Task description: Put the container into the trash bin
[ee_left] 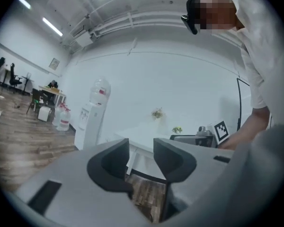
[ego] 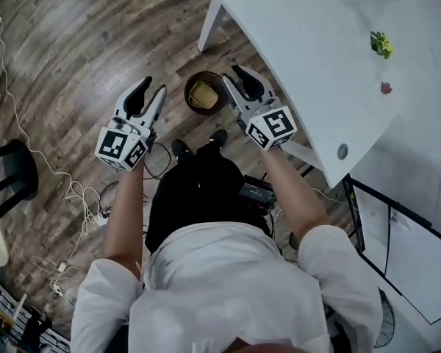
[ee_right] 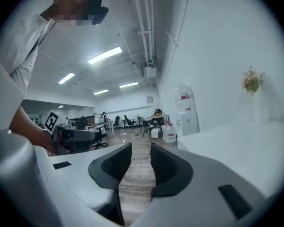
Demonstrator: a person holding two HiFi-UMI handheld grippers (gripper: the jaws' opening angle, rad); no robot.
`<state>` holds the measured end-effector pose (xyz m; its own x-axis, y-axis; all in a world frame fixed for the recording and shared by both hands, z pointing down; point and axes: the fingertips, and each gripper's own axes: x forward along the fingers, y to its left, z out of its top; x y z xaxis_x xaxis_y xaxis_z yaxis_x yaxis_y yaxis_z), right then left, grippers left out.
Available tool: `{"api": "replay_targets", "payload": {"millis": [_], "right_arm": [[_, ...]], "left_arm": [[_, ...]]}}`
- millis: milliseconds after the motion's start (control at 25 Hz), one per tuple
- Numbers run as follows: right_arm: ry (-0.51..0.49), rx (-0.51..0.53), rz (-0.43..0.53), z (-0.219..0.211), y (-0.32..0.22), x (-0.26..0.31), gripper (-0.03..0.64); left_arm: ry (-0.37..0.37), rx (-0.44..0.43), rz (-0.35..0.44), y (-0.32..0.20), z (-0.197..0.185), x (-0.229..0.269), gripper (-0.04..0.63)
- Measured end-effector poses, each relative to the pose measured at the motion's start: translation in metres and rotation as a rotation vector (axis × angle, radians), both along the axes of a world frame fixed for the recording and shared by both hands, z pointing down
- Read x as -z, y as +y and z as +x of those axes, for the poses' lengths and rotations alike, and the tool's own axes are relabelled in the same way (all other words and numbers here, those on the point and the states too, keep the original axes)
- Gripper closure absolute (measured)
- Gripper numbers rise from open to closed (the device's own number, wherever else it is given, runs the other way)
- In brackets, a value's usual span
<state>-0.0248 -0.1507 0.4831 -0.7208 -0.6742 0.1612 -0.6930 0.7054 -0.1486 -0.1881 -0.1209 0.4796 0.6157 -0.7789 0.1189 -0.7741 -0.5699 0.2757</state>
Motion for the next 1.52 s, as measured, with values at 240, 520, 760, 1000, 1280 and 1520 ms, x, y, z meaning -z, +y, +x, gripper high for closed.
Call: {"api": "replay_targets", "payload": {"millis": [240,520,760,1000,1280,1520], "right_arm": [[-0.022,-0.057,0.226,0.027,0.021,0.156,0.486],[-0.054,-0.181,0.378,0.094,0.055,0.263,0.512],[-0.072,-0.234,0.407,0.153,0.101,0.282,0.518],[-0.089,-0.230,0.378,0.184,0.137,0.263,0.518],[-0.080,-0.223,0.342,0.208,0.182,0.232,0.518],[-0.098,-0.175,0.284,0.208,0.215,0.204,0.518]], "left_arm": [[-0.071,0.028,0.126,0.011,-0.024,0.118,0.433],[-0.089,0.069,0.256,0.036,-0.034,0.217,0.433],[-0.081,0.117,0.329,0.080,-0.012,0.261,0.434],[-0.097,0.144,0.338,0.127,0.022,0.264,0.434],[-0.136,0.190,0.301,0.188,0.062,0.245,0.433],[-0.126,0.205,0.246,0.240,0.086,0.223,0.434]]}}
